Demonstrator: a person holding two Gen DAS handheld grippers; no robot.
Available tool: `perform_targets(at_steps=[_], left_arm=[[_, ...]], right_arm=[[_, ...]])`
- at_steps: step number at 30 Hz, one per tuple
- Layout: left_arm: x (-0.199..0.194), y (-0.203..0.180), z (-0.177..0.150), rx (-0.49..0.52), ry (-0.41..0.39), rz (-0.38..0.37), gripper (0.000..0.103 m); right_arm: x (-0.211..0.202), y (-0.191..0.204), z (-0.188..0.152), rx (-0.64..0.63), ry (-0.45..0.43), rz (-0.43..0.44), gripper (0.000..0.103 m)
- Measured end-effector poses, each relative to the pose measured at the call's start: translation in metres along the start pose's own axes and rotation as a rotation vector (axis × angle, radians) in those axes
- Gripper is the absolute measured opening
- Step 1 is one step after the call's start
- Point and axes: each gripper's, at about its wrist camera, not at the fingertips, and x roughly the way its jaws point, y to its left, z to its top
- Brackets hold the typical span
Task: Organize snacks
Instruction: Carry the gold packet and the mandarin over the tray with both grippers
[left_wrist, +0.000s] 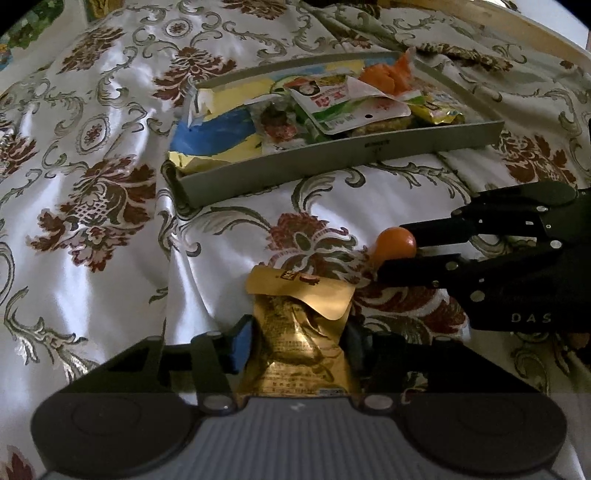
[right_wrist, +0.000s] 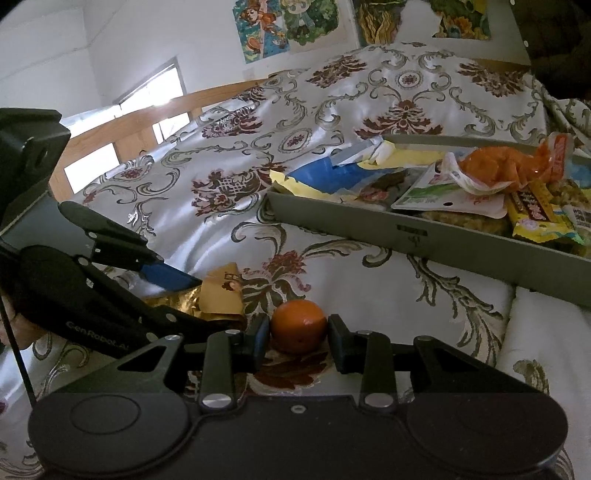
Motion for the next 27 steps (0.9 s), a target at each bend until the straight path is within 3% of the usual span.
perform_targets(at_steps=[13, 20, 27], left_arm=[[-0.022, 0.005, 0.009, -0.091, -0.101, 0.016, 0.054], [-0.025, 0.01, 0.027, -0.132, -0.171, 0.031, 0.055], [-0.014, 0.023, 0.061, -0.237, -0.258, 0.035, 0.055]], right_arm=[[-0.012, -0.001, 0.007, 0.012, -0.061, -0.013, 0.036], [-0.019, -0.007, 0.012, 0.036, -0.098, -0.024, 0.036], [-0.031, -0.023, 0.02, 0.075, -0.16, -0.047, 0.036]])
